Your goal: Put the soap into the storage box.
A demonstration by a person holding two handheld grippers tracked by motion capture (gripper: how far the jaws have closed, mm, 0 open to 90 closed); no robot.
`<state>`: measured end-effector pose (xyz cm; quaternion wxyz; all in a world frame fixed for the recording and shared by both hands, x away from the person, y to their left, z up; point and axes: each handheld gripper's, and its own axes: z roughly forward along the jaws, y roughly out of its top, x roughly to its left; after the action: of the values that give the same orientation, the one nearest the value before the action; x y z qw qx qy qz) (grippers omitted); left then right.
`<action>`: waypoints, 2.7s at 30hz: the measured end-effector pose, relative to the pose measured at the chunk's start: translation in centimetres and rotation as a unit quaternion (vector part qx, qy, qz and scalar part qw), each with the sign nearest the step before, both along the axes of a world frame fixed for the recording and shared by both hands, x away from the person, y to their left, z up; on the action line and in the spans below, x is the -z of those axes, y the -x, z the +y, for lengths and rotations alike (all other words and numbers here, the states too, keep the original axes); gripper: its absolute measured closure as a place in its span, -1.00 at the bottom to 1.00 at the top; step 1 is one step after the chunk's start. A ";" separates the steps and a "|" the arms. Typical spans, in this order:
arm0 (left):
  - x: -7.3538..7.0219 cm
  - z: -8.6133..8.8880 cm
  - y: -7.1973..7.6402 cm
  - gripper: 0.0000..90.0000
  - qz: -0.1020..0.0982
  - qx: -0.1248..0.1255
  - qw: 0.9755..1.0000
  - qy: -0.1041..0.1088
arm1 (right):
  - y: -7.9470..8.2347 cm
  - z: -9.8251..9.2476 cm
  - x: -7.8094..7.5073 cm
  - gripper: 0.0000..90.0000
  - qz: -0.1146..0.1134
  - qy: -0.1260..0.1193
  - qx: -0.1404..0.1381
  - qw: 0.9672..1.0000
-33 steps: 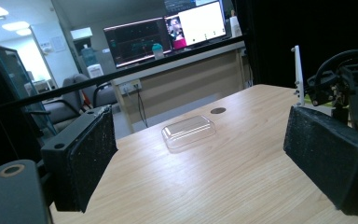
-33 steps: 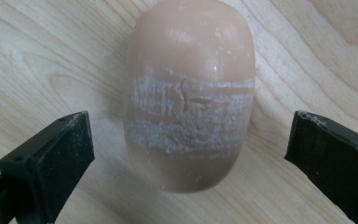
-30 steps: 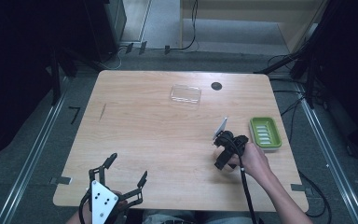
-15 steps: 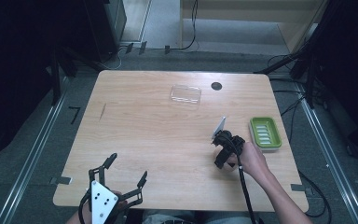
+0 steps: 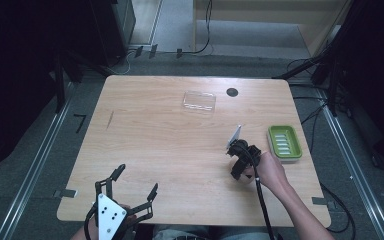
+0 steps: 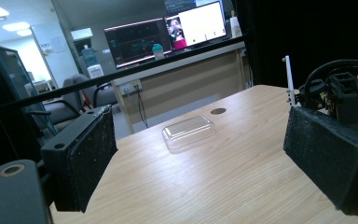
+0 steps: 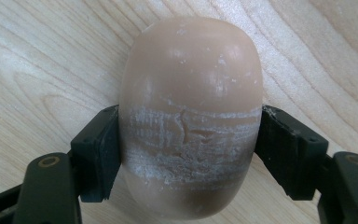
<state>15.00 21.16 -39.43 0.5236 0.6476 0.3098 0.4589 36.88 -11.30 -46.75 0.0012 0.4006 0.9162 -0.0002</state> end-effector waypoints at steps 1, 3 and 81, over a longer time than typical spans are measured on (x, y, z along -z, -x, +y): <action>0.0 0.0 0.0 -0.78 0.000 0.000 1.000 0.000 | 0.0 0.0 0.0 -0.38 0.000 0.000 -0.001 1.000; 0.0 0.0 0.0 -0.78 -0.001 0.000 1.000 -0.001 | 0.0 0.0 0.0 -0.37 0.000 0.000 -0.002 1.000; 0.0 0.0 0.1 -0.78 -0.001 -0.001 1.000 0.001 | 0.2 -6.8 -2.7 -0.25 -0.001 0.001 0.064 0.998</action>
<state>14.94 21.18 -39.40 0.5237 0.6462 0.3104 0.4602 36.63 -18.06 -44.09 0.0030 0.4584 0.8888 -0.0010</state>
